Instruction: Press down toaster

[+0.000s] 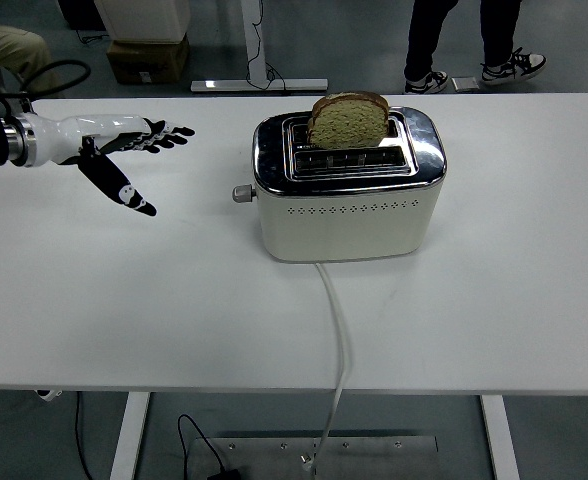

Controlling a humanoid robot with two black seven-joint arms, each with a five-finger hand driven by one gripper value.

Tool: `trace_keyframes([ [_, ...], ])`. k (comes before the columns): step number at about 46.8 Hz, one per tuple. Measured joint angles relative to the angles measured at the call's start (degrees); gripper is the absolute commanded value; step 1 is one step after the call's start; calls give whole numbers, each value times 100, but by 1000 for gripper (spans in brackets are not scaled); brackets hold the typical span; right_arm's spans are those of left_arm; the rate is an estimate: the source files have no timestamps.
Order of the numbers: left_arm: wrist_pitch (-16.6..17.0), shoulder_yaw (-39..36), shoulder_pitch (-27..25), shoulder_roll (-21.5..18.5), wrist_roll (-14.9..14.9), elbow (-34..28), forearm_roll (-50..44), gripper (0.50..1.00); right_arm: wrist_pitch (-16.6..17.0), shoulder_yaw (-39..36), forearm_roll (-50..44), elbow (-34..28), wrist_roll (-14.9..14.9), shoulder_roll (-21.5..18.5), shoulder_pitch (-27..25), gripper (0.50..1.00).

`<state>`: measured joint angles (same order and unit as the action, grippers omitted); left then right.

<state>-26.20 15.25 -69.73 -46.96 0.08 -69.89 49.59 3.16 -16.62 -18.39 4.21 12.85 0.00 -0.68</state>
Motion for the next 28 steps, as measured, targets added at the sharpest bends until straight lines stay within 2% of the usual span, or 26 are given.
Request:
trace_keyframes([
  [7,-6,4,-387,2,0,11,-541,1000,0,2,-7,1,4,0,16,998],
  [17,152,51,-512,239,0,158,-1395,1000,0,2,-7,1,8,0,25,998],
  [22,383,162,-533,456,-48,543,-1814,1000,0,2,-7,5,8,0,26,998],
  [28,486,315,-512,800,-78,1154,-2500,1000,0,6,-7,4,8,0,26,998],
])
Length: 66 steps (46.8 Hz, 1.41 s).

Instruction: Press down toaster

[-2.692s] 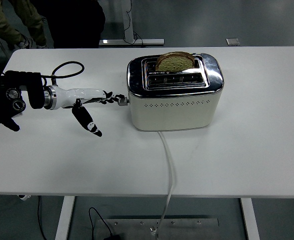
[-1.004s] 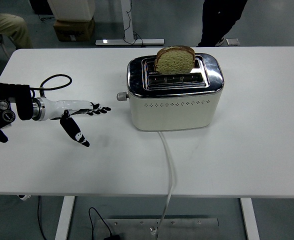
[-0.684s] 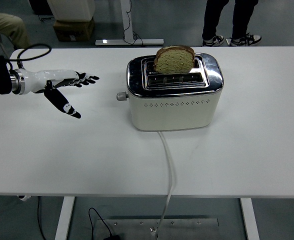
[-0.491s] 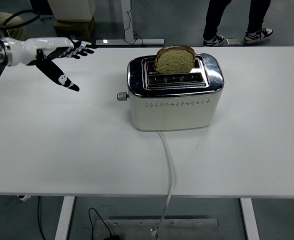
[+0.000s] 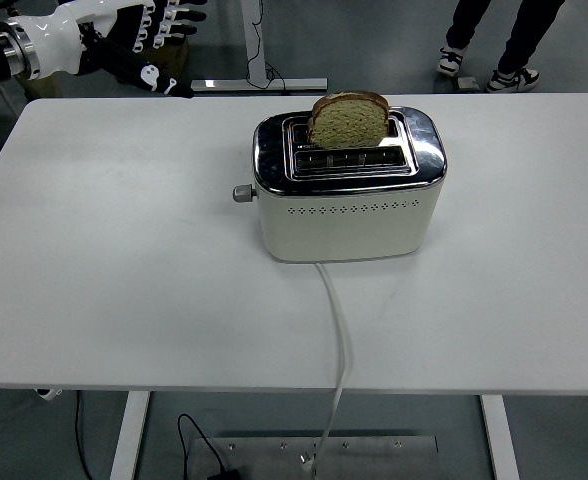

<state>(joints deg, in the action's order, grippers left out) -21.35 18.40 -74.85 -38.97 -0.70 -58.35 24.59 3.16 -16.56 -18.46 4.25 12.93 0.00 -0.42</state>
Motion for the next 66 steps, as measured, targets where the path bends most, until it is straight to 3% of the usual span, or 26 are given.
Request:
trace_keyframes([
  [5,35,144,44,186,-47,402,-636,1000,0,-1,0,-4,0,0,-2,998],
  [16,35,204,235,210,-502,649,-1500,1000,0,-4,9,-4,1,0,-2,998],
  [38,40,832,1187,267,-573,1227,-3119,1000,0,-5,9,-3,1,0,-3,998],
  [51,192,1310,2008,619,-791,1704,-3255,1000,0,-5,9,-3,-1,0,-9,998],
  [66,204,1338,2168,706,-800,1730,-3258,1000,0,-5,9,-3,-1,0,-8,998],
])
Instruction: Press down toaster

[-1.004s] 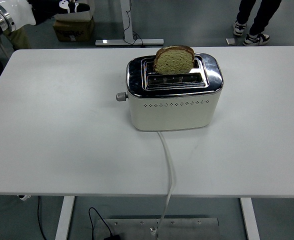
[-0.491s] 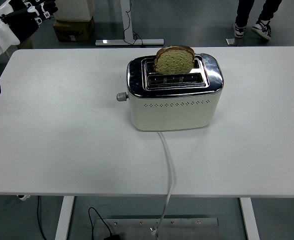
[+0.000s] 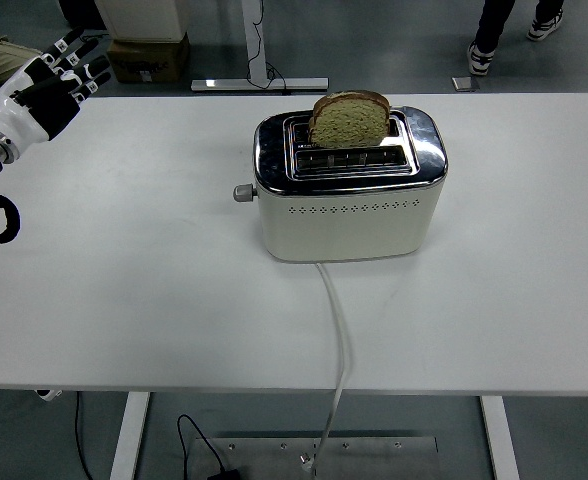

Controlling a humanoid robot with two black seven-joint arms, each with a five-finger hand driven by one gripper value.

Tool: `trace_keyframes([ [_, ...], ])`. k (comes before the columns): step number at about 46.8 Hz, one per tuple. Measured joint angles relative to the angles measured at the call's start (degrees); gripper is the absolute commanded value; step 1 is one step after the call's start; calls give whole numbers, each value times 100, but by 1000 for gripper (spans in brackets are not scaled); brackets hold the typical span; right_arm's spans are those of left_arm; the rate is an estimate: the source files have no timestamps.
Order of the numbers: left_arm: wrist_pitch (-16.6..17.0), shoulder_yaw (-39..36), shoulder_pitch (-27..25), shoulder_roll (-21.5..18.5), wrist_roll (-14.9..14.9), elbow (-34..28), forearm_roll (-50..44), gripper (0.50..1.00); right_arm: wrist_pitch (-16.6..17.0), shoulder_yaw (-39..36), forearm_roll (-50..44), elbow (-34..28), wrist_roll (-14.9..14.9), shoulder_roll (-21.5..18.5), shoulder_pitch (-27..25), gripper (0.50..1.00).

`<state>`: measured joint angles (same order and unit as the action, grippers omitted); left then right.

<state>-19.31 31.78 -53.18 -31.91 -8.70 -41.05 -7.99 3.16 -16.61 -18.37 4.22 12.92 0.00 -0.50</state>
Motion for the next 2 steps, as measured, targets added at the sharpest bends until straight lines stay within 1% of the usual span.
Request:
trace_keyframes([
  [2,2,3,1,0,0,0,2,1000,0,-1,0,0,1,0,0,998],
])
